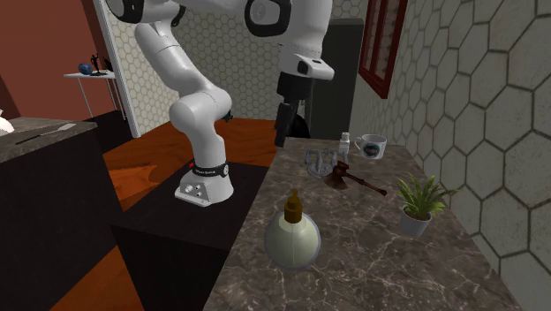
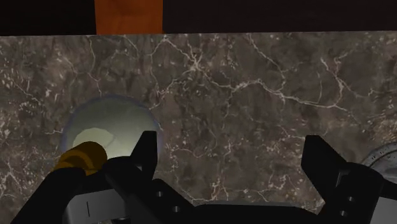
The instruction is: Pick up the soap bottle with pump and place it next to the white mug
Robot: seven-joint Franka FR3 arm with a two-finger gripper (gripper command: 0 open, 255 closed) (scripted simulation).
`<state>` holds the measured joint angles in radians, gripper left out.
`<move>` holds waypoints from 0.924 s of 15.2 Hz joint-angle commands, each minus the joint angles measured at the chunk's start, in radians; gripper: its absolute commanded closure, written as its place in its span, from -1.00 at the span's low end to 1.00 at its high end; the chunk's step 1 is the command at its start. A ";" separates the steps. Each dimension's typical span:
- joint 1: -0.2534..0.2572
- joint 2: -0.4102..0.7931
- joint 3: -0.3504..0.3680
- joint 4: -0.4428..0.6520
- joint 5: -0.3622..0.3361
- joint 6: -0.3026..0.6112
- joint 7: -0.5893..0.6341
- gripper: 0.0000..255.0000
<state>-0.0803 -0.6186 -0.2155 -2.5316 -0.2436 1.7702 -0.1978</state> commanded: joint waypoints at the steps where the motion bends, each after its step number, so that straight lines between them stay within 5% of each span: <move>1: -0.017 0.038 -0.040 0.000 -0.030 0.063 -0.039 -1.00; 11: -0.055 0.317 -0.230 0.101 -0.072 0.359 -0.235 -1.00; 14: -0.057 0.331 -0.237 0.085 -0.073 0.389 -0.236 -1.00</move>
<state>-0.1348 -0.2927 -0.4475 -2.4403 -0.3148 2.1449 -0.4301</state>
